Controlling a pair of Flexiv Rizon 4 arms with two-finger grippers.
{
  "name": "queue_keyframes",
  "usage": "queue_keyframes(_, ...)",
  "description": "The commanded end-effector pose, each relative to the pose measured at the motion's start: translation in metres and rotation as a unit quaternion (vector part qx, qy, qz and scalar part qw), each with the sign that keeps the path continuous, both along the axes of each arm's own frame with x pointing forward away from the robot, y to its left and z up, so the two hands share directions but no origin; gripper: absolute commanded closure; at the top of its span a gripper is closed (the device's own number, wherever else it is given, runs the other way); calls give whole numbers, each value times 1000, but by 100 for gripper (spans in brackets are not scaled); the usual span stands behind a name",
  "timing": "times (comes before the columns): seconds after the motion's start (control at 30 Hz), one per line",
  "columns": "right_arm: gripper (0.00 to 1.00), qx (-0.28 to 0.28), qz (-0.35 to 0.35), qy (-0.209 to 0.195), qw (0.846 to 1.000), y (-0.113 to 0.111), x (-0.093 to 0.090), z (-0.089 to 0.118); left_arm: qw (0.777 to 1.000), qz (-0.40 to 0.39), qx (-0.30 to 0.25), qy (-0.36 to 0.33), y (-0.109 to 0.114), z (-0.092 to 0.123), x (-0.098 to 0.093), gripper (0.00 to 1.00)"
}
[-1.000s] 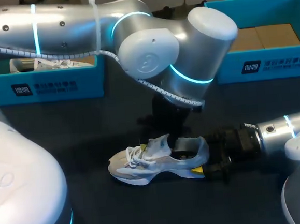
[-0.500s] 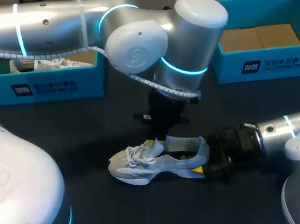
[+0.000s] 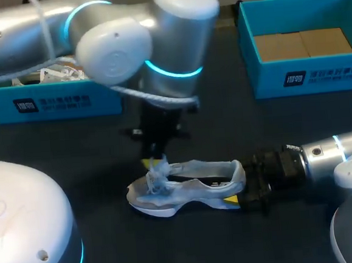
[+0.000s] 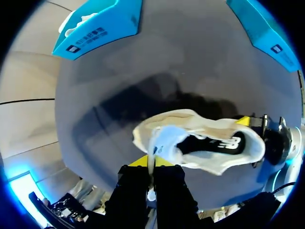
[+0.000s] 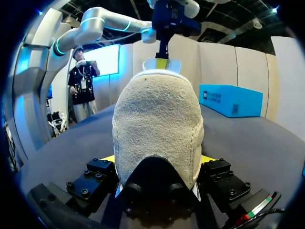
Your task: Take the shoe out of the shoebox, open the shoe tongue, remove and reinsert the insole, then place the shoe into the shoebox
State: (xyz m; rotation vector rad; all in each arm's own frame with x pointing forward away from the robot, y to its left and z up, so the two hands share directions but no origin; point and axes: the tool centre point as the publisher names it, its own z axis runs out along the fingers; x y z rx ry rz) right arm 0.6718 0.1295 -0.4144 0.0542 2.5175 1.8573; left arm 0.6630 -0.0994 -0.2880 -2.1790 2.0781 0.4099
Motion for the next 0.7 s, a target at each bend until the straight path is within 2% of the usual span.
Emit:
queue_keyframes(0.03, 100, -2, -1, 0, 1000, 1, 0, 0, 972, 35, -231, 10, 50, -12, 6, 100)
queue_keyframes(0.17, 100, -2, -1, 0, 1000, 1, 0, 0, 965, 58, -249, 50, 65, -38, 12, 100)
queue_keyframes(0.23, 100, -2, -1, 0, 1000, 1, 0, 0, 966, 65, -241, 62, 69, -51, 14, 100)
queue_keyframes(0.43, 100, -2, -1, 0, 1000, 1, 0, 0, 966, 66, -236, 81, 72, -77, 11, 100)
queue_keyframes(0.47, 100, -2, -1, 0, 1000, 1, 0, 0, 966, 63, -237, 82, 72, -80, 9, 97)
queue_keyframes(0.5, 100, -2, -1, 0, 1000, 1, 0, 0, 967, 59, -235, 81, 72, -84, 7, 89)
queue_keyframes(0.63, 100, -2, -1, 0, 1000, 1, 0, 0, 965, 40, -245, 82, 75, -84, 0, 78)
queue_keyframes(0.67, 100, -2, -1, 0, 1000, 1, 0, 0, 965, 37, -247, 83, 76, -83, -3, 70)
queue_keyframes(0.7, 100, -2, -1, 0, 1000, 1, 0, 0, 965, 33, -248, 81, 77, -82, -4, 67)
